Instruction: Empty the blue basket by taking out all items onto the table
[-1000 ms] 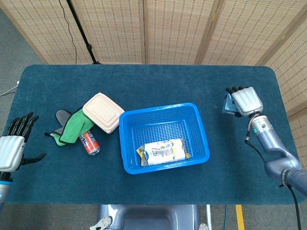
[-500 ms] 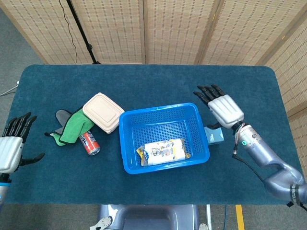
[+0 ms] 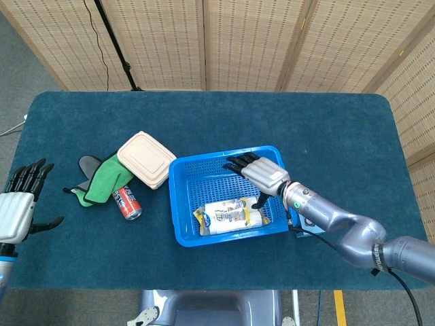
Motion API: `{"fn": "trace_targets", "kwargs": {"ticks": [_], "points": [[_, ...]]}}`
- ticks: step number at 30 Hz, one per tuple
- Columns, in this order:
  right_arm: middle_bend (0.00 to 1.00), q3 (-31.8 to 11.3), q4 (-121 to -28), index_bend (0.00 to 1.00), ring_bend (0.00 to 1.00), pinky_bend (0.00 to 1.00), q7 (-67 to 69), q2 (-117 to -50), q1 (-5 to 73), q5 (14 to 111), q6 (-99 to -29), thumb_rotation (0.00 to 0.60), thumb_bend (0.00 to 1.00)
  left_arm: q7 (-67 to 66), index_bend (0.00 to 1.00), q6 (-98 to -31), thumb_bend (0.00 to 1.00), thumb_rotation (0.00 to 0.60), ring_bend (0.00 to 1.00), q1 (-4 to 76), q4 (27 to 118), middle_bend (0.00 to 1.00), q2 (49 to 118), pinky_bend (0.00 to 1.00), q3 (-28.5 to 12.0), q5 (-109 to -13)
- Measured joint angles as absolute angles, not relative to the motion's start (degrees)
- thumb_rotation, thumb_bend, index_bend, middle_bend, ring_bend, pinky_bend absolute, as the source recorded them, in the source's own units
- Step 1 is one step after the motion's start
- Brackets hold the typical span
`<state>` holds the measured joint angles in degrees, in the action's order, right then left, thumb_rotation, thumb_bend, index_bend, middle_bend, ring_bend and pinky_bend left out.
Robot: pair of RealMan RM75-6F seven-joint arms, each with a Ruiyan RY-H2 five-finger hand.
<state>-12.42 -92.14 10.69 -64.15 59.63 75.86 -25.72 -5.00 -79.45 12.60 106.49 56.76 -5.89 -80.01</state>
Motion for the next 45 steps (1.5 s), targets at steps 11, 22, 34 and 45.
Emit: {"fn": "trace_targets", "kwargs": {"ticks": [11, 22, 34, 45], "points": [[0.00, -9.3, -88.5, 0.00, 0.00, 0.00, 6.1, -69.8, 65.2, 66.4, -19.8, 0.600, 0.00, -6.7, 0.00, -76.9, 0.06, 0.600, 0.00, 14.0, 106.2, 0.00, 57.4, 0.00, -6.7, -77.0], [0.00, -0.7, -91.7, 0.00, 0.00, 0.00, -2.4, -70.5, 72.0, 45.5, -23.5, 0.600, 0.00, -6.9, 0.00, -77.0, 0.06, 0.600, 0.00, 14.0, 106.4, 0.00, 57.4, 0.00, -6.4, -77.5], [0.00, 2.6, -96.2, 0.00, 0.00, 0.00, -7.2, -73.1, 69.0, 42.2, -38.6, 0.600, 0.00, -6.7, 0.00, -77.0, 0.05, 0.600, 0.00, 14.0, 106.5, 0.00, 57.3, 0.00, -6.1, -78.1], [0.00, 3.0, -95.8, 0.00, 0.00, 0.00, -10.5, -75.4, 67.4, 41.9, -38.3, 0.600, 0.00, -6.6, 0.00, -77.5, 0.06, 0.600, 0.00, 13.7, 106.6, 0.00, 57.2, 0.00, -5.9, -78.6]]}}
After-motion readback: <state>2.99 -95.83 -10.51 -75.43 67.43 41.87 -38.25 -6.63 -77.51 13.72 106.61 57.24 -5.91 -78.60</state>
